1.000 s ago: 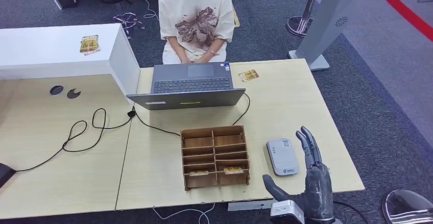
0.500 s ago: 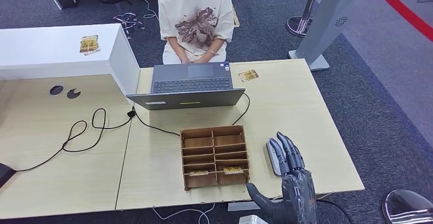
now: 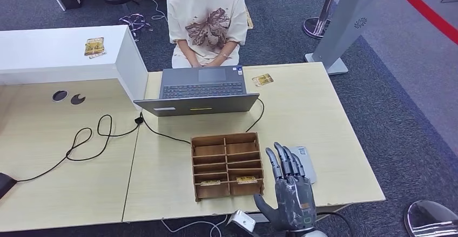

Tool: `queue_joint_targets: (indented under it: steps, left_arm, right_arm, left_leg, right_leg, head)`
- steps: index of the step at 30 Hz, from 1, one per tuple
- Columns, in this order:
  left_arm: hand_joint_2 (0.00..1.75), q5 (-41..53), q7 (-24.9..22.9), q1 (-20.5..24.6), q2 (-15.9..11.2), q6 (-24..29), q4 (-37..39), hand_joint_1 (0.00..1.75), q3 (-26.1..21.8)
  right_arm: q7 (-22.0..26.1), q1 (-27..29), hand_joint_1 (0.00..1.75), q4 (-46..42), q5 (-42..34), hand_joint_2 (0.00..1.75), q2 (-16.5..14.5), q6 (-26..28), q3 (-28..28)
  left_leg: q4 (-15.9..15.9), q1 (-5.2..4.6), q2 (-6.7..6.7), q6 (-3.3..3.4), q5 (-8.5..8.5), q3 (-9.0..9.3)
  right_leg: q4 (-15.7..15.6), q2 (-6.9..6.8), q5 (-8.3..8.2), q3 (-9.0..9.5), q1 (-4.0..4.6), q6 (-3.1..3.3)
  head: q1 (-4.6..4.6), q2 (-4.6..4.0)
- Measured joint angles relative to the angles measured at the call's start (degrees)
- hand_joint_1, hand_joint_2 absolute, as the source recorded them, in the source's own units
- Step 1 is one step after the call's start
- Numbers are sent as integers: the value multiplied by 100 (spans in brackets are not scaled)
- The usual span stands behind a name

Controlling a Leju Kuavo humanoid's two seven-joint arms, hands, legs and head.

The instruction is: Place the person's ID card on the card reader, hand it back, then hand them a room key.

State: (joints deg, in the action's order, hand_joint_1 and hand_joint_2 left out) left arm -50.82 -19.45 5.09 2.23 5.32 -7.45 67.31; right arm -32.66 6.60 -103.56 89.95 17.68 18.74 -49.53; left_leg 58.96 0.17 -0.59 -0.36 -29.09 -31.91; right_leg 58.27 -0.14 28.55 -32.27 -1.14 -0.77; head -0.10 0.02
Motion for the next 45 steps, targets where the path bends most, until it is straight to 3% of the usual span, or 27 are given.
queue_joint_targets:
  steps: [3,11,26,35,43,45]
  left_arm:
    - [0,-21,1,6,-3,-1,0,0,73]
    - [0,-63,14,13,-4,9,0,0,145]
    - [0,-129,63,17,-7,10,1,0,240]
    - [0,-161,76,19,-7,8,9,0,285]
    - [0,-225,91,22,-7,21,27,0,367]
    - [0,-233,94,22,-7,26,30,0,370]
  right_arm:
    - [-411,-391,0,87,5,175,223,-183,-542]
    - [-452,-913,0,292,5,175,418,-414,-1150]
    - [-448,-1085,0,590,5,175,466,-521,-1368]
    - [-233,-977,2,884,5,175,324,-496,-1240]
    - [30,-814,20,1123,5,175,131,-474,-951]
    - [123,-780,60,1164,5,175,91,-475,-877]
  left_leg:
    - [0,-1,-2,0,1,0]
    - [0,-1,-2,0,0,0]
    - [0,-2,-2,0,0,0]
    - [0,-1,-2,0,1,0]
    - [0,-1,-2,0,1,1]
    - [0,-1,-2,0,1,1]
  right_leg:
    - [0,-2,-1,0,-1,0]
    - [0,-2,0,-1,1,1]
    - [0,-3,0,0,0,1]
    - [0,-2,0,0,1,1]
    - [1,-2,0,0,1,1]
    - [0,-2,0,0,1,1]
  head:
    - [-1,1]
    - [-1,-1]
    - [-1,-1]
    - [-1,-1]
    - [-1,0]
    - [-1,0]
